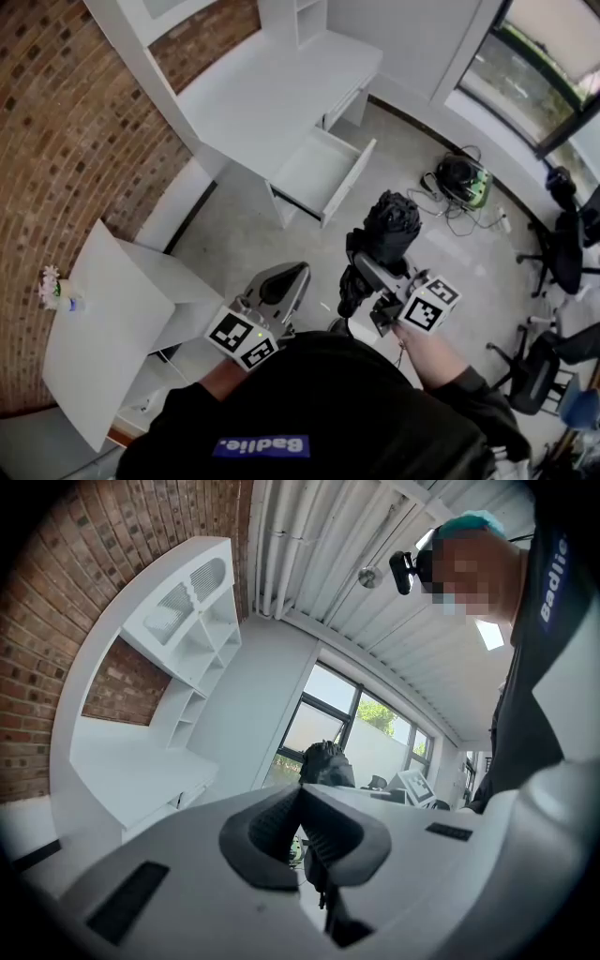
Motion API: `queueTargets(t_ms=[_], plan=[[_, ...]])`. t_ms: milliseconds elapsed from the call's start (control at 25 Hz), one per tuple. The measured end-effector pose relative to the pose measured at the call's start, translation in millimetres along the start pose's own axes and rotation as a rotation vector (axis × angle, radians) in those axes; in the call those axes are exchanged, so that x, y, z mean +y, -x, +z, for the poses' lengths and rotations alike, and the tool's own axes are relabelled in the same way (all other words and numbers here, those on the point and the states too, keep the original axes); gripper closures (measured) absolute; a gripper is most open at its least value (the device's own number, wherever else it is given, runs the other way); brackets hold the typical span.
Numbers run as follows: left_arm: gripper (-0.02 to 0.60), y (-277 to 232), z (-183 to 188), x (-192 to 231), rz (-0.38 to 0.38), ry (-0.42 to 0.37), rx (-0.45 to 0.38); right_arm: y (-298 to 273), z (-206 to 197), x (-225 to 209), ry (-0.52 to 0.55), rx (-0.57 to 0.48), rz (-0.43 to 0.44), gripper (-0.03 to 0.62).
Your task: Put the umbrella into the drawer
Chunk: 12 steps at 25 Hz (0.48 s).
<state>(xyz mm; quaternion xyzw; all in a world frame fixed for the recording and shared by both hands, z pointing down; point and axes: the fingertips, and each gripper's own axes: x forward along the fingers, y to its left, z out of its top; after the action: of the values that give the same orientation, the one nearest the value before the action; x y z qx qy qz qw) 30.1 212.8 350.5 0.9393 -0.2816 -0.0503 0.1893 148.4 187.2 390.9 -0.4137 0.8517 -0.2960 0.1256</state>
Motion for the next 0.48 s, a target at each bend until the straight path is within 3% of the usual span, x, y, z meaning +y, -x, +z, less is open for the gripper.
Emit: queueTargets(t_ms=[480], plan=[[0.584,14,5,14,-0.009,0.011,-0.012,-16,-6,-1,-0.033,0.003,-0.035,0.309]])
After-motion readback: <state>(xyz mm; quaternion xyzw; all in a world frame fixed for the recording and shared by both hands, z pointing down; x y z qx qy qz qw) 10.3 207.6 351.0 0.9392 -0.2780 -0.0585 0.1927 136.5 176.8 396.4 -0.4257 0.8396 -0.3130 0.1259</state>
